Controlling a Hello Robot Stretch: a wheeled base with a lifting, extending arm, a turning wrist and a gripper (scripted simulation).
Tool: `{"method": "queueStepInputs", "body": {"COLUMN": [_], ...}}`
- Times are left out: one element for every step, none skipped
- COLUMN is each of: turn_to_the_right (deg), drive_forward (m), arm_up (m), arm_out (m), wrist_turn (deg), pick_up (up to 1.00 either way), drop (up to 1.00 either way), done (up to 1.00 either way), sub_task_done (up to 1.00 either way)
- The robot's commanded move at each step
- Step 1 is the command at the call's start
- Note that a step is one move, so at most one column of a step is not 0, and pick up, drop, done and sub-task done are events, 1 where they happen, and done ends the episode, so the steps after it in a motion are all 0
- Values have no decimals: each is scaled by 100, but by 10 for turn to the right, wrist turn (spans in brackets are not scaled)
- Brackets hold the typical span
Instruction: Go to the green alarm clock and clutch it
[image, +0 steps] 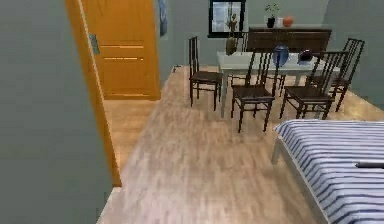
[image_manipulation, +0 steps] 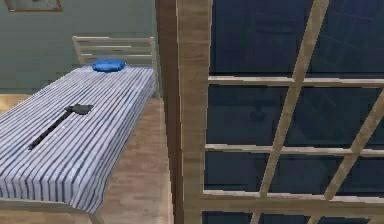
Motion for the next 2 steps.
{"method": "queueStepInputs", "body": {"turn_to_the_right": [90,0], "drive_forward": [0,20], "arm_up": [0,0], "arm_out": [0,0], "wrist_turn": [0,0], "pick_up": [0,0], "drop": [0,0], "done": [0,0], "sub_task_done": [0,0]}}
